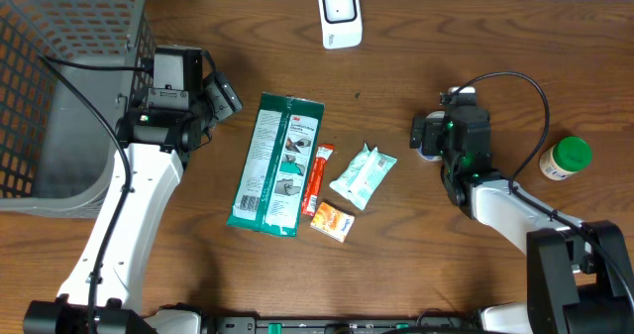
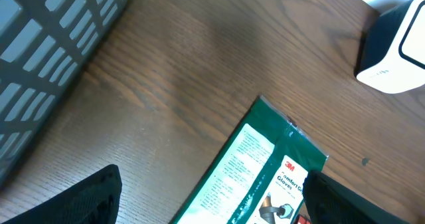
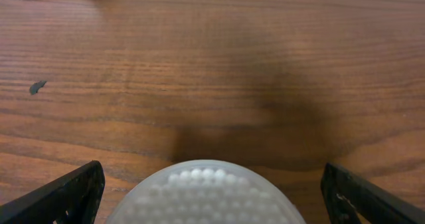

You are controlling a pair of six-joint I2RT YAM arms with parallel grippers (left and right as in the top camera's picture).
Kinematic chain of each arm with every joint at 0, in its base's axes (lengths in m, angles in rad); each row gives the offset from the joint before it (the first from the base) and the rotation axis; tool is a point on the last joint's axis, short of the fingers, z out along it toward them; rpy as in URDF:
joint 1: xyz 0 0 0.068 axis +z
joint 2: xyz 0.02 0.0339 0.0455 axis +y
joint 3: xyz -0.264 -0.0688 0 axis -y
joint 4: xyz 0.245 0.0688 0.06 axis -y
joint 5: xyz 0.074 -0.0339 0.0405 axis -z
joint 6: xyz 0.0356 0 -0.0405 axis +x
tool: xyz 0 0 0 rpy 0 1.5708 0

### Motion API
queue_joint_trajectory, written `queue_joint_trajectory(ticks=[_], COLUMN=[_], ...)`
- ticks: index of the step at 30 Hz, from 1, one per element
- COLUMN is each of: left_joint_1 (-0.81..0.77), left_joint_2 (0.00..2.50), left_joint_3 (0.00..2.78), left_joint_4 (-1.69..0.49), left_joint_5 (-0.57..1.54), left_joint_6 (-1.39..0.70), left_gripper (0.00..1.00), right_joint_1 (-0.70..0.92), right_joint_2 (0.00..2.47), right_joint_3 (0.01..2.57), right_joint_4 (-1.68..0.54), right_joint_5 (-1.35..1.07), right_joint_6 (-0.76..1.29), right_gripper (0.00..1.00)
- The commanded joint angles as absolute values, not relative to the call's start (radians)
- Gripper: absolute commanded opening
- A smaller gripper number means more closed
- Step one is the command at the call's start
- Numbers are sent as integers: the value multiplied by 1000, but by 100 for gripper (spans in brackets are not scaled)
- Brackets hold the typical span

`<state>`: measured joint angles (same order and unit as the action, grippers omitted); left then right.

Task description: Scan the item barcode

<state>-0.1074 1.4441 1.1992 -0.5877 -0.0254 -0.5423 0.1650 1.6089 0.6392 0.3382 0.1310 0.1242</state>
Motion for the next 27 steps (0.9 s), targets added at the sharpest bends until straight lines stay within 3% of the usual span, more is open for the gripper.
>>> queue_joint_trajectory(ticks=[1,8,20,27], left_joint_1=[-106,-106,-106,-106], left_joint_2=[1442,1442,1442,1442], left_joint_3=[1208,1208,1208,1208], left_joint_4=[-590,-590,-590,-590], left_joint_5=[-27,-27,-27,-27], left_joint_6=[-525,-525,-525,-525], left_gripper=[85,85,85,85], right_joint_1=[172,170,169,160], right_joint_2=[1554,1393,1468,1632], right_joint_3=[641,768,1661,1914], right_joint_4=[340,137,-954,-1333], right_joint_5=[138,161,91,31], right_joint_6=[70,-19,7,2], right_gripper=[99,99,99,99])
